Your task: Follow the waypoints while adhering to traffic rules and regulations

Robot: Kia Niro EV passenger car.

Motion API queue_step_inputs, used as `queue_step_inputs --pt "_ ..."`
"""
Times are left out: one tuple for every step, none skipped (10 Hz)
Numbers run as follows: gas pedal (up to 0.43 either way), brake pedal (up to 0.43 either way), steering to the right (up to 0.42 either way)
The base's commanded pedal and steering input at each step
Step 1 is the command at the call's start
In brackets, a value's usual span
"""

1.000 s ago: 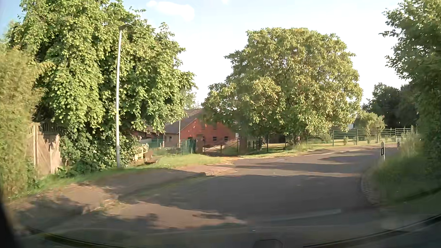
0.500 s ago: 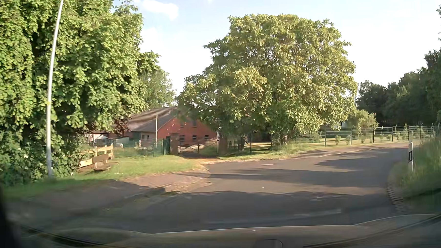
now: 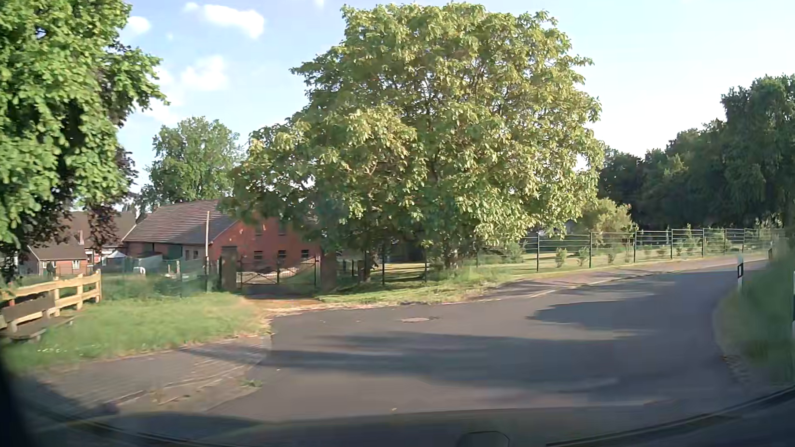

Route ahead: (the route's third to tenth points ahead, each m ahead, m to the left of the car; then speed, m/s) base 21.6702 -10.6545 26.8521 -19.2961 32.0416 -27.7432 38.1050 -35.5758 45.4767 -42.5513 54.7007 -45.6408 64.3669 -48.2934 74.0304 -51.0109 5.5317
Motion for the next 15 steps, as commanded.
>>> queue_step_inputs --pt "0.047 0.006 0.231" --pt "0.059 0.006 0.23" --pt "0.059 0.006 0.231" --pt "0.087 0.006 0.23" --pt "0.087 0.006 0.229" --pt "0.098 0.006 0.23" --pt "0.098 0.006 0.231" --pt "0.098 0.006 0.231" --pt "0.098 0.006 0.23" --pt "0.098 0.006 0.229" --pt "0.098 0.006 0.228" --pt "0.098 0.006 0.228" --pt "0.11 0.006 0.227" --pt "0.118 0.006 0.226" --pt "0.118 0.006 0.225"
